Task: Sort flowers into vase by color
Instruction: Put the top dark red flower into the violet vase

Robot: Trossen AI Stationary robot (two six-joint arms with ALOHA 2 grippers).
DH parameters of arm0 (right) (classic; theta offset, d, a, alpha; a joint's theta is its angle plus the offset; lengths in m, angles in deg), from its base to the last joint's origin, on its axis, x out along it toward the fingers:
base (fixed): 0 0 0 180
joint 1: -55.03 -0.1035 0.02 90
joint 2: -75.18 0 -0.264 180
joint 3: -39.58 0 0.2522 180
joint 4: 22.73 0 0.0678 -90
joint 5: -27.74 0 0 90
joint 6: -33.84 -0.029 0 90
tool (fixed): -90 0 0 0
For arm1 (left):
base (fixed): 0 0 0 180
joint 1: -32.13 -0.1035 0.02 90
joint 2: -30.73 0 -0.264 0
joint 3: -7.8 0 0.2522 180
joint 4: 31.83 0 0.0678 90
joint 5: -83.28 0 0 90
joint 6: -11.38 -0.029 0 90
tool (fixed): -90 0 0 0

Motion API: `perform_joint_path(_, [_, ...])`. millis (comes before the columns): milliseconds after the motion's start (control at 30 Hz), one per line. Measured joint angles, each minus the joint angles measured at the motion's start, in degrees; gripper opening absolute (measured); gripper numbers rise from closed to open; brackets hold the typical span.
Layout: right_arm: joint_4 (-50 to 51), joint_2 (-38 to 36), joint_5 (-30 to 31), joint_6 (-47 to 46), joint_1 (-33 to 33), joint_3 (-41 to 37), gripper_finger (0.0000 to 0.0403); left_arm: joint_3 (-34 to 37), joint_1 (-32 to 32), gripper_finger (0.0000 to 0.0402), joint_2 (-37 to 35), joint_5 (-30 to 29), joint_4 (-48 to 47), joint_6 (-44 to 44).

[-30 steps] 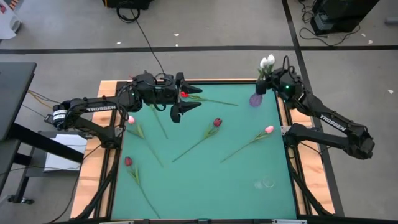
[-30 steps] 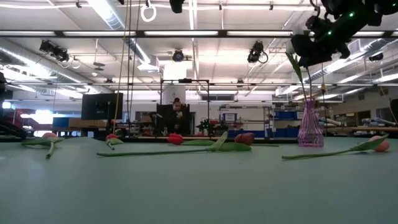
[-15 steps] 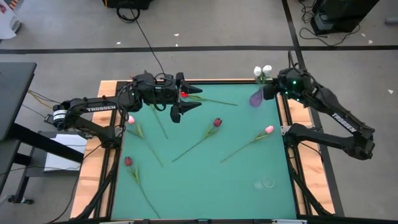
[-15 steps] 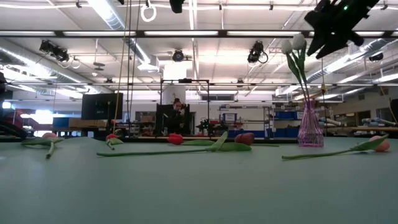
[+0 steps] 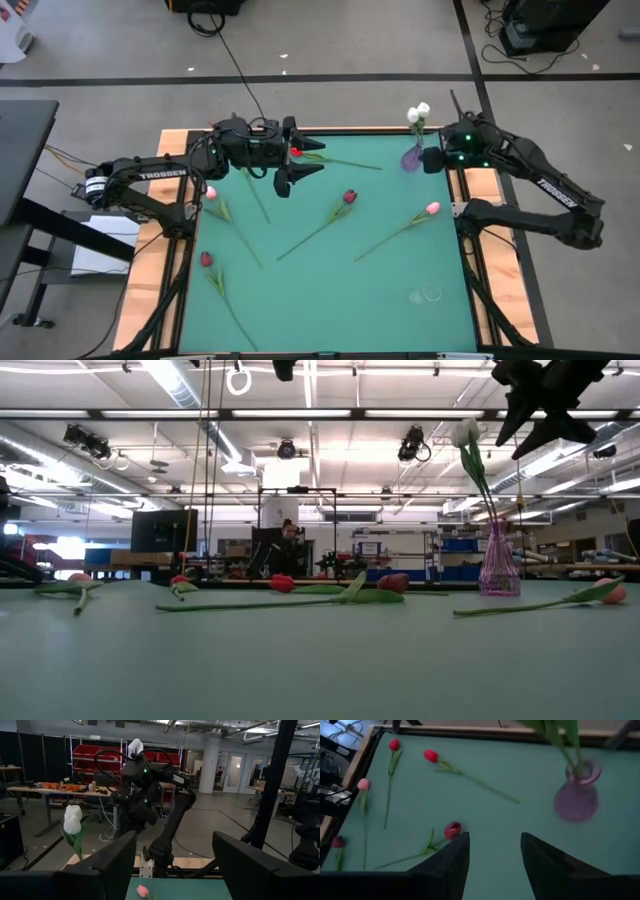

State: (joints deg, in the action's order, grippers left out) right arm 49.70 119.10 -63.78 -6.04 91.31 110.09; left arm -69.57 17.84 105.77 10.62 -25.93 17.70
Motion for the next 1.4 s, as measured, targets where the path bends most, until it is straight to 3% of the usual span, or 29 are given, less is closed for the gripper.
perform_joint_path(300, [-10.8, 3.7, 0.7, -11.0, -11.0, -2.2, 0.0185, 0.0, 0.0, 0.0267, 0.0, 0.0, 0.0, 0.0])
perform_joint_path(500, [-21.6, 9.7, 4.8, -16.5, -20.6, -2.3, 0.0181, 0.0, 0.0, 0.0267, 0.0, 0.0, 0.0, 0.0])
perform_joint_path(700, [-23.1, 15.9, 7.2, -20.3, -27.8, -2.3, 0.0162, 0.0, 0.0, 0.0267, 0.0, 0.0, 0.0, 0.7])
perform_joint_path(900, [-23.1, 21.1, 8.1, -24.2, -33.7, -2.3, 0.0156, 0.0, 0.0, 0.0267, 0.0, -1.9, -1.4, 8.9])
perform_joint_path(1000, [-23.0, 22.8, 9.2, -26.0, -36.6, -2.3, 0.0155, 0.0, 0.4, 0.0267, 0.0, -4.1, -7.8, 10.2])
perform_joint_path(1167, [-22.6, 24.1, 12.2, -28.2, -40.0, -2.3, 0.0155, 0.0, 2.3, 0.0267, 1.8, -15.7, -29.7, 13.9])
perform_joint_path(1400, [-21.0, 24.0, 12.5, -27.3, -40.6, -2.3, 0.0155, 0.0, 4.2, 0.0267, 10.0, -17.6, -39.4, 22.9])
